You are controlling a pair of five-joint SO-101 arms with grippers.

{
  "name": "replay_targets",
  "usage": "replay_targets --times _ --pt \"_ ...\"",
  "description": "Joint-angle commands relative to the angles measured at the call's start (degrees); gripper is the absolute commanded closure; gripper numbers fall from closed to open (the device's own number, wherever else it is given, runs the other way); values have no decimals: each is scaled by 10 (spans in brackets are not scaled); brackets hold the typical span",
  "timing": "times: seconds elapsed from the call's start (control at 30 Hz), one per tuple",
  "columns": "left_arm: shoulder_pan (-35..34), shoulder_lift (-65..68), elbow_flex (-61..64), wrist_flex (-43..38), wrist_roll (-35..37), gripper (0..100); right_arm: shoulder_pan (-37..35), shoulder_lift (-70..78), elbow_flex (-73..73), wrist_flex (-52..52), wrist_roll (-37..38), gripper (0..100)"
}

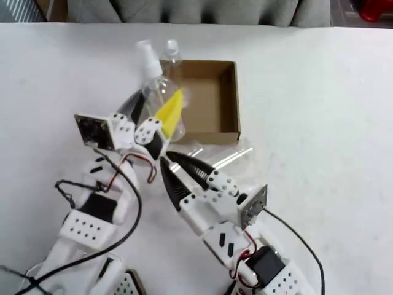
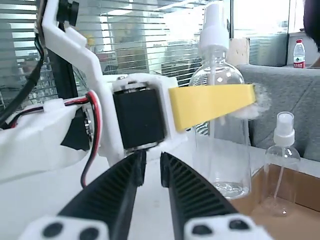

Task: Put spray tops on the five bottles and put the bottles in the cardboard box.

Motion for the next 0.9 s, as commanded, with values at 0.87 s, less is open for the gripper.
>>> replay_targets --times 0.87 --pt "15 -52 -24 45 -24 980 2 3 5 -7 -2 983"
